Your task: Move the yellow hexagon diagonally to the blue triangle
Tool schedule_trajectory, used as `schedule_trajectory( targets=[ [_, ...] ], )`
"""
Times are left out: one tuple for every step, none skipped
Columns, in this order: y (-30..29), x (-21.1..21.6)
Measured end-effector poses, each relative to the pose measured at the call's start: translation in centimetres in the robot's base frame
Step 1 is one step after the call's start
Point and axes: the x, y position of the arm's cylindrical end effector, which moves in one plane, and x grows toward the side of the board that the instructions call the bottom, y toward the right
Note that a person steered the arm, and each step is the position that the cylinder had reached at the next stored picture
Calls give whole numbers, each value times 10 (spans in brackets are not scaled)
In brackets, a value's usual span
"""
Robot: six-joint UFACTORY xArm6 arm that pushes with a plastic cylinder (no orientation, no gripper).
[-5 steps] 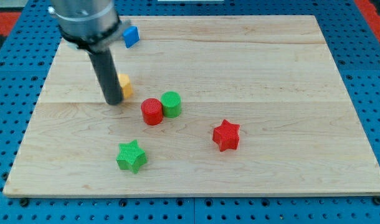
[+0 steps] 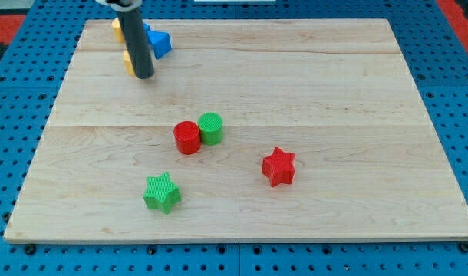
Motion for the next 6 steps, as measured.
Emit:
schedule_trajectory(
  targets=[
    [10,-1],
    [23,-1],
    [23,-1],
    [23,-2],
    [23,-1],
    [23,12]
  ],
)
